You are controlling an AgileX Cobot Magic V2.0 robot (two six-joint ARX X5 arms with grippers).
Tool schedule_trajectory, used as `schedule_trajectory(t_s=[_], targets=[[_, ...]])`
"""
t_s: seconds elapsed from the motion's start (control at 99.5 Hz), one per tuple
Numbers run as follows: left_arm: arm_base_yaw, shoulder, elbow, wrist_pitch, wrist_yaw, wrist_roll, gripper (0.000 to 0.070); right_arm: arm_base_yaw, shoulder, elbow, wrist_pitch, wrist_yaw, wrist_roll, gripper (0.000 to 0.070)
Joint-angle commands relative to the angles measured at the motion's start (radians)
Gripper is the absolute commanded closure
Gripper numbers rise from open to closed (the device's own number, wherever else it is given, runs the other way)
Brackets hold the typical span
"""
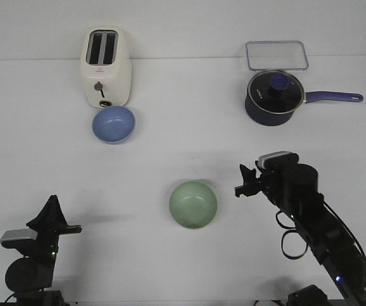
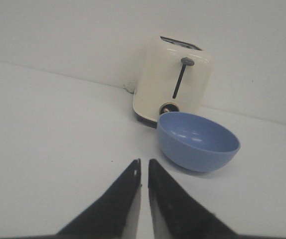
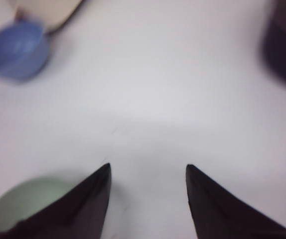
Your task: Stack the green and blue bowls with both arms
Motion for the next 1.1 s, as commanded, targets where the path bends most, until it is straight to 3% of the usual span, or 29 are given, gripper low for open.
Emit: schedule_trajectory(t_s=[0.0, 0.181, 0.291, 0.402, 0.623, 0.764, 0.814, 0.945, 0.985, 1.085], targets=[[0.001, -0.002, -0.006, 0.012, -0.002, -0.147, 0.0688, -0.006, -0.048, -0.049, 0.042, 0.008, -0.009, 0.0391], [0.001, -0.001, 0.032, 0.008, 0.001, -0.326, 0.0687, -0.045, -0.192, -0.155, 0.105, 0.016, -0.029, 0.0392], [0.001, 0.020, 0.087, -0.030, 0.014, -0.349, 0.0686, -0.052, -0.224, -0.163, 0.089, 0.038, -0.037, 0.0392], [0.001, 0.102, 0.179, -0.127, 0.022, -0.306, 0.0685, -0.055, -0.224, -0.163, 0.087, 0.039, -0.040, 0.0392], [0.001, 0.473, 0.394, -0.181, 0.029, -0.118, 0.0686, -0.055, -0.210, -0.163, 0.086, 0.031, -0.048, 0.0392], [0.001, 0.782, 0.565, -0.193, 0.125, -0.062, 0.0678, -0.055, -0.209, -0.163, 0.085, 0.031, -0.049, 0.0392], [0.001, 0.887, 0.628, -0.198, 0.175, -0.051, 0.0621, -0.055, -0.209, -0.163, 0.085, 0.031, -0.049, 0.0392], [0.000, 1.128, 0.769, -0.194, 0.241, -0.051, 0.0307, -0.055, -0.209, -0.163, 0.071, 0.031, -0.059, 0.0392], [-0.001, 1.194, 0.809, -0.193, 0.241, -0.052, 0.0268, -0.055, -0.209, -0.163, 0.064, 0.032, -0.060, 0.0392], [-0.001, 1.350, 0.908, -0.192, 0.241, -0.053, 0.0266, -0.055, -0.209, -0.163, 0.050, 0.031, -0.061, 0.0392]])
